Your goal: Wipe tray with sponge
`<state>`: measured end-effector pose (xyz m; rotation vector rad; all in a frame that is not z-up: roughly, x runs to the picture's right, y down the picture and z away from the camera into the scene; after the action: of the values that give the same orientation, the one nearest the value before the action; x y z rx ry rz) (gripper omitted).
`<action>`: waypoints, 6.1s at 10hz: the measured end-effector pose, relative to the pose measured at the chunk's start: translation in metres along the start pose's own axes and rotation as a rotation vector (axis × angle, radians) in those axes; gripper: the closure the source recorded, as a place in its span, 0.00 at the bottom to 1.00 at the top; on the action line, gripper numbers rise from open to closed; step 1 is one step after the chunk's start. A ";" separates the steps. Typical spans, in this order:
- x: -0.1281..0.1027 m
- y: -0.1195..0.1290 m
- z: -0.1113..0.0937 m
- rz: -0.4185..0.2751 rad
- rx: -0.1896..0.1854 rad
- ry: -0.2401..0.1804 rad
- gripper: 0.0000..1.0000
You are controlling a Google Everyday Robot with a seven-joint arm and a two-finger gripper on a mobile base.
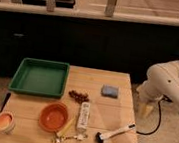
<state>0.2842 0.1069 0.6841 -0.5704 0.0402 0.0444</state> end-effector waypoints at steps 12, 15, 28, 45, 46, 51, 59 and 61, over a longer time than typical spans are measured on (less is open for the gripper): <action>0.000 0.000 0.000 0.000 0.000 0.000 0.20; 0.000 -0.001 0.001 -0.001 0.002 -0.001 0.20; -0.074 -0.062 0.068 -0.137 0.029 -0.045 0.20; -0.092 -0.113 0.127 -0.125 0.010 -0.151 0.20; -0.092 -0.115 0.133 -0.123 0.004 -0.157 0.20; -0.095 -0.121 0.155 -0.117 -0.016 -0.183 0.20; -0.099 -0.129 0.181 -0.123 -0.042 -0.201 0.20; -0.097 -0.128 0.186 -0.122 -0.055 -0.202 0.20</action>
<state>0.1984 0.0969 0.9145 -0.6200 -0.1930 -0.0154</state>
